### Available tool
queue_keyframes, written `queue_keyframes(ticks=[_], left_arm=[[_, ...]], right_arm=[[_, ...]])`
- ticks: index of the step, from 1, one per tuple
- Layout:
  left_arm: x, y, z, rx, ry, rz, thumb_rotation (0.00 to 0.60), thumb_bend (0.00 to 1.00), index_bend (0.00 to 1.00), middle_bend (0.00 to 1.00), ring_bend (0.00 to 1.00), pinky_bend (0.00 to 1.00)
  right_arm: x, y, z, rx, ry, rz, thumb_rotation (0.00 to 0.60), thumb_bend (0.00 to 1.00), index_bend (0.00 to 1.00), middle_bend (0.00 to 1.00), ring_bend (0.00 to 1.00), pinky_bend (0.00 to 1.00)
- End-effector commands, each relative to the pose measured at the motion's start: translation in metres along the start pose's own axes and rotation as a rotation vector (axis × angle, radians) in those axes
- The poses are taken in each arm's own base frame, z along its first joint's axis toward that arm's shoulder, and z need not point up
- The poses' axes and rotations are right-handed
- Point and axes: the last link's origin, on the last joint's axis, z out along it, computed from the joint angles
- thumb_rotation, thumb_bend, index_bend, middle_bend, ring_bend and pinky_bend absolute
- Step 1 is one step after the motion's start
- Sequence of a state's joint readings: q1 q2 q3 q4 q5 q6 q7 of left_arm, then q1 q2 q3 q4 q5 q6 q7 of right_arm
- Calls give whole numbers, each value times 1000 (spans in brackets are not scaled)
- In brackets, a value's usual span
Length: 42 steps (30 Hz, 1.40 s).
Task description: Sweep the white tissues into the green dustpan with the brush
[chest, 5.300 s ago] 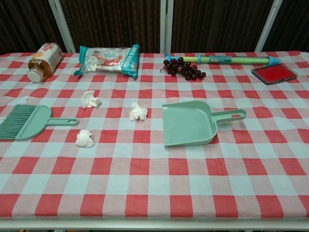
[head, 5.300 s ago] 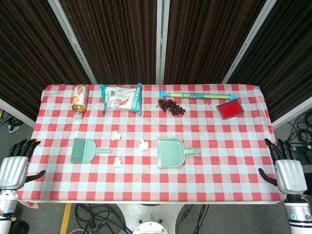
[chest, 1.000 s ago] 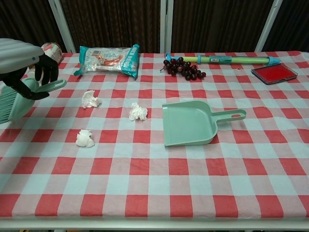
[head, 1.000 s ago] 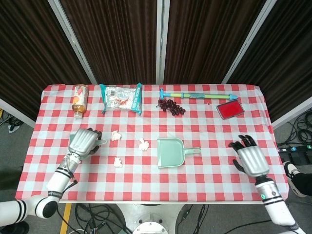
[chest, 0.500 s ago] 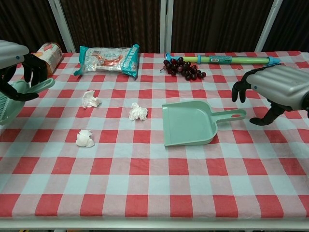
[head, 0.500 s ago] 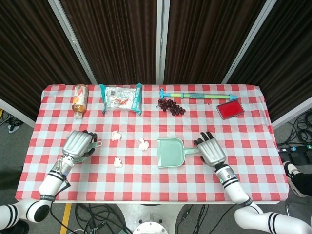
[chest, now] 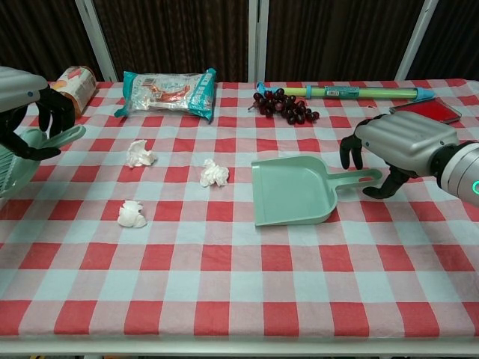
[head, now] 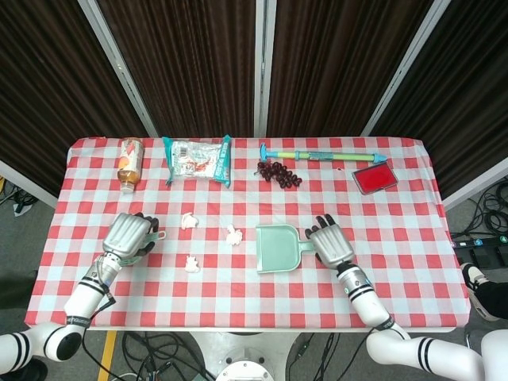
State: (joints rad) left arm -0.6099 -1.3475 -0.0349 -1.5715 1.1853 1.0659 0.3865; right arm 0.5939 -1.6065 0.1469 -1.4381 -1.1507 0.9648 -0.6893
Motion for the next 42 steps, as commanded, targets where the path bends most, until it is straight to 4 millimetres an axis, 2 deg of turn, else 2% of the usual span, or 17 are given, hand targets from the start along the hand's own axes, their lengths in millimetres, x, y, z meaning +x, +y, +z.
queue_keyframes(ticks=[1,12,20,26,33,42], left_arm=[[0,0,0,-1,0,3,600,418,503,540,463,621],[-3,-1,0,3,-7,4,600,419,504,539,463,621],[1,-7,7,4,7,21,600,419,503,539,463,620],[7,-14,24,-14,53,29,600,419,504,539,463,609],[11,-22,57,-38,78,-62,600,424,504,539,463,602],[4,-12,89,-91,80,-146,600,425,504,539,463,597]], right_arm=[[-1,-1,2,-2,-3,-3,600,207,404,425,152,161],[-2,-6,7,-3,-8,-2,600,248,464,457,182,164],[8,-6,10,1,5,2,600,331,566,547,255,188],[34,1,13,13,3,14,600,360,602,576,272,194],[59,4,22,29,-29,-4,600,360,610,580,272,194],[55,-5,31,35,-80,-41,600,359,614,580,272,194]])
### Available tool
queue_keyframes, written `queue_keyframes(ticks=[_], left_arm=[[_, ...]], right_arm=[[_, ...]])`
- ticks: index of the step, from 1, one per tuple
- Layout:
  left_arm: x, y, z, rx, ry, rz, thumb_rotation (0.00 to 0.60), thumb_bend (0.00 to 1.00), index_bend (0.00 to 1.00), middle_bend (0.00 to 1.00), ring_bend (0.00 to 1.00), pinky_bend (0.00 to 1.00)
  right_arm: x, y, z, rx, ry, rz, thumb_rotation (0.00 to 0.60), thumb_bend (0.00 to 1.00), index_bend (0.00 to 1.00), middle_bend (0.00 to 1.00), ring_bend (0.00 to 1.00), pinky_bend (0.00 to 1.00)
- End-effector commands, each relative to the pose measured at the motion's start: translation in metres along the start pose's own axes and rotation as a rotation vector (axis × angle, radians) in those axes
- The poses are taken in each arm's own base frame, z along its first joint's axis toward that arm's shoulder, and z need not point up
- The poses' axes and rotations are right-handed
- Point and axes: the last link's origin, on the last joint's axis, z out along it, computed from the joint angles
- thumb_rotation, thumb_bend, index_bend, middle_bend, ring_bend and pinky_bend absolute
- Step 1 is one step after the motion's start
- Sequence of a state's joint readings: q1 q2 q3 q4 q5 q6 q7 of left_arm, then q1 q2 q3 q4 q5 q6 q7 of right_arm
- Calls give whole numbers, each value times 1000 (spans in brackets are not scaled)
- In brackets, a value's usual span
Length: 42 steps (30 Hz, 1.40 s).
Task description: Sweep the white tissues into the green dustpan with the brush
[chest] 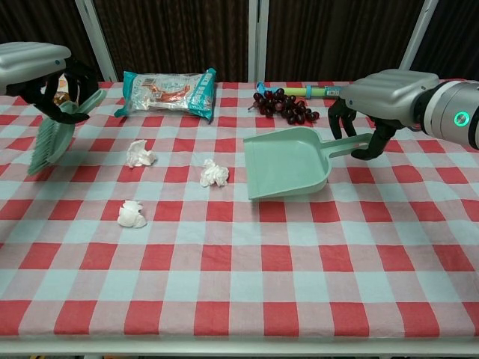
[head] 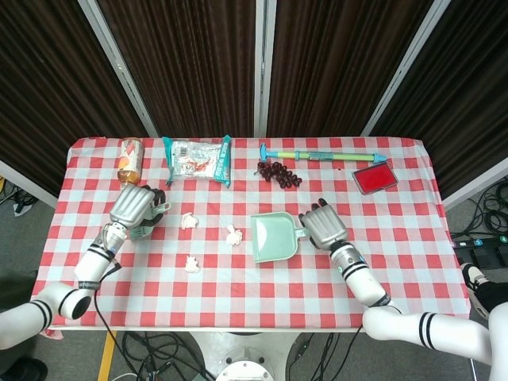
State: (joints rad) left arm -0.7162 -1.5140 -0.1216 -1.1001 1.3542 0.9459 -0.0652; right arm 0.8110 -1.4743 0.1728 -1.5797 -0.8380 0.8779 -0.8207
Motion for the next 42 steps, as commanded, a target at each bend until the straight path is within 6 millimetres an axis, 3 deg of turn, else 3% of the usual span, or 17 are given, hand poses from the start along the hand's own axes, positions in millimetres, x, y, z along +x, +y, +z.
queue_keyframes(ticks=[1,14,33,42], left_arm=[[-6,14,16,-47,-20,-36,600,425,504,539,463,597],[-8,51,40,-179,-70,-107,600,426,504,539,463,594],[5,100,59,-285,-118,-465,600,428,504,539,462,594],[10,112,59,-310,-159,-626,600,431,504,539,461,594]], right_arm=[[-3,-3,2,3,-13,-14,600,359,613,580,272,194],[-8,-25,15,13,-9,-19,600,362,617,581,272,195],[-11,-45,33,3,41,85,600,388,624,584,289,195],[-17,-53,42,19,48,132,600,391,624,584,289,193]])
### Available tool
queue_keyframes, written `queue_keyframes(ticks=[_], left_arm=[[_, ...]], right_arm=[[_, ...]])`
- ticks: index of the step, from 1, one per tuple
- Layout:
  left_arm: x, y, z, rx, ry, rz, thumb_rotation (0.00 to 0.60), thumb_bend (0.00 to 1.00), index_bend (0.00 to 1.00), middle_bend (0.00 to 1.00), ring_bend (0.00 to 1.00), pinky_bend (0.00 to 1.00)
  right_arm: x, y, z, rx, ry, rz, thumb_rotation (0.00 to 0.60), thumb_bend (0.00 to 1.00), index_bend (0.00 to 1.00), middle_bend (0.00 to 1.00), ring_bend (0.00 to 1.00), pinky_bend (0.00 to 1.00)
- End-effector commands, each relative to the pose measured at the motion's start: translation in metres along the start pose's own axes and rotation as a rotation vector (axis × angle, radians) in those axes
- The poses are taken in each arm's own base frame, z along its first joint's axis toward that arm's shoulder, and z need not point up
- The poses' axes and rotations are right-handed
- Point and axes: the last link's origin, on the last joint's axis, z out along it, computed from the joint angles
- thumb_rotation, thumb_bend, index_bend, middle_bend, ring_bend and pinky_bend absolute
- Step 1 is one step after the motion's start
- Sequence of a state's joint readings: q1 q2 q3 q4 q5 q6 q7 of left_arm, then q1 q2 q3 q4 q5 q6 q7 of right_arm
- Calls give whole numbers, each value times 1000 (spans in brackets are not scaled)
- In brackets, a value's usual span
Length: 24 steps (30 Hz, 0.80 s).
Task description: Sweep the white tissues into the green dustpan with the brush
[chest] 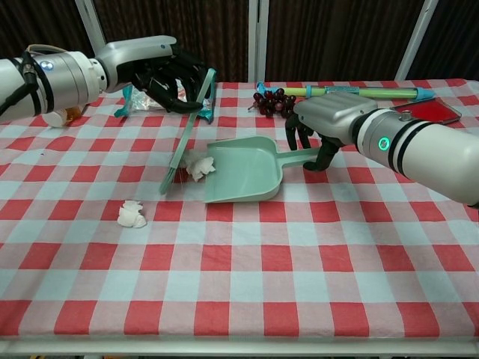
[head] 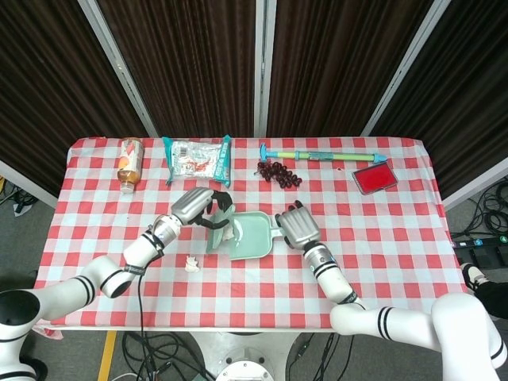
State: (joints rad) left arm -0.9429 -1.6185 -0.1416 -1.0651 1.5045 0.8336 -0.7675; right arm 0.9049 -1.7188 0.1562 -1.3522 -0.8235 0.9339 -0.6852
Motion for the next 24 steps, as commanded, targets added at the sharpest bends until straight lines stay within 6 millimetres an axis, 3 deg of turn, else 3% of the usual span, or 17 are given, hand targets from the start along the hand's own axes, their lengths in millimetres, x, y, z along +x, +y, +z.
queue_keyframes(ticks=[1,14,24], left_arm=[[-2,5,2,-12,-17,-62,600,431,504,539,460,594],[3,15,-9,-51,-25,-271,600,433,504,539,460,601],[20,-16,-55,40,117,-142,600,448,504,539,460,605]], right_arm=[[-2,-4,3,12,1,13,600,394,625,584,289,192],[-8,-18,9,71,15,-6,600,399,629,584,290,190],[-7,-6,0,102,20,-32,600,399,631,584,289,181]])
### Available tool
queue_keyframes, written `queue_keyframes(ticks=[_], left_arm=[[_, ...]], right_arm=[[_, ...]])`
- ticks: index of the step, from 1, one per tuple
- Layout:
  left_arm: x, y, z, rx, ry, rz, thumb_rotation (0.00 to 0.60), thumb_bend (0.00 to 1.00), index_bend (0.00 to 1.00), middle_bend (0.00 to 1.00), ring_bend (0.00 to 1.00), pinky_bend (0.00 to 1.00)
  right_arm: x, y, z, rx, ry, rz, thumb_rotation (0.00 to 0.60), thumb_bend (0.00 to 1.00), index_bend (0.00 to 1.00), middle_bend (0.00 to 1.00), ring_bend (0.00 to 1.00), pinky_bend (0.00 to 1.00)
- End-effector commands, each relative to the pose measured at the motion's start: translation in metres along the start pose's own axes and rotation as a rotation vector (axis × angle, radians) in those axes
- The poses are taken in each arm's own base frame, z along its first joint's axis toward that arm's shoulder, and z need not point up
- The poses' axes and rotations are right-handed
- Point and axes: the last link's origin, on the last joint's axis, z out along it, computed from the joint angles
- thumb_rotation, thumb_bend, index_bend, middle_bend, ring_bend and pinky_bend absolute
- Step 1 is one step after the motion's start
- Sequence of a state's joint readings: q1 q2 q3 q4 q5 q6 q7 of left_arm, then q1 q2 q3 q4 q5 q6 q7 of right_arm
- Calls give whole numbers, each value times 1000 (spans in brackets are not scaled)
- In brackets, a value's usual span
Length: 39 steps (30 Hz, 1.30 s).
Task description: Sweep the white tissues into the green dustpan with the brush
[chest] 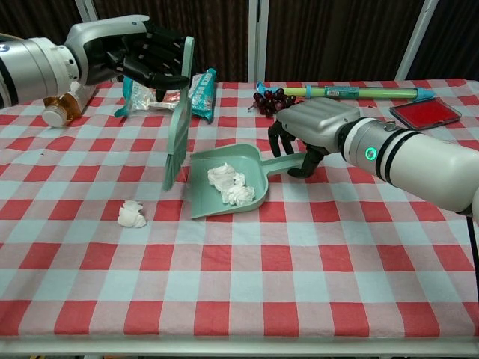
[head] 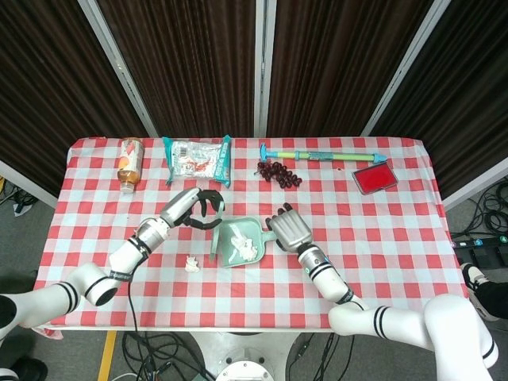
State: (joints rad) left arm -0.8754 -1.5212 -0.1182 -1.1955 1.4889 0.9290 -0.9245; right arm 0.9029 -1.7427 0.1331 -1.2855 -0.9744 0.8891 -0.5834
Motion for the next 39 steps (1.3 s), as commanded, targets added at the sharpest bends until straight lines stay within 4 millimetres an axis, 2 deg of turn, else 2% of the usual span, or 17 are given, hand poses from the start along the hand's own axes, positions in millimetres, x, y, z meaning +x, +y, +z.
queue_keyframes(ticks=[1,6,9,17,22,29,39], left_arm=[[8,-16,-26,66,79,87,600,449,504,539,460,605],[1,-29,-52,161,141,166,600,457,504,539,460,599],[-5,-30,-63,196,174,183,600,457,504,538,460,599],[-12,-24,-83,229,209,278,600,461,503,537,460,600],[-23,-27,-92,263,191,307,600,462,503,537,460,605],[-46,-30,-83,252,213,268,600,463,504,537,460,620],[-63,-12,-55,164,218,239,600,462,503,537,460,627]], right_arm=[[-1,3,-5,11,-6,-4,600,399,631,584,289,178],[-3,3,-12,33,-10,-5,600,400,631,584,289,173],[-4,1,-15,48,-11,-11,600,400,631,584,289,172],[-5,-2,-17,55,-15,-14,600,400,632,584,289,171],[-5,-3,-17,56,-14,-16,600,400,633,584,289,171],[-6,-5,-16,55,-17,-9,600,399,635,584,289,170],[-6,-11,-12,51,-7,16,600,400,640,586,289,170]])
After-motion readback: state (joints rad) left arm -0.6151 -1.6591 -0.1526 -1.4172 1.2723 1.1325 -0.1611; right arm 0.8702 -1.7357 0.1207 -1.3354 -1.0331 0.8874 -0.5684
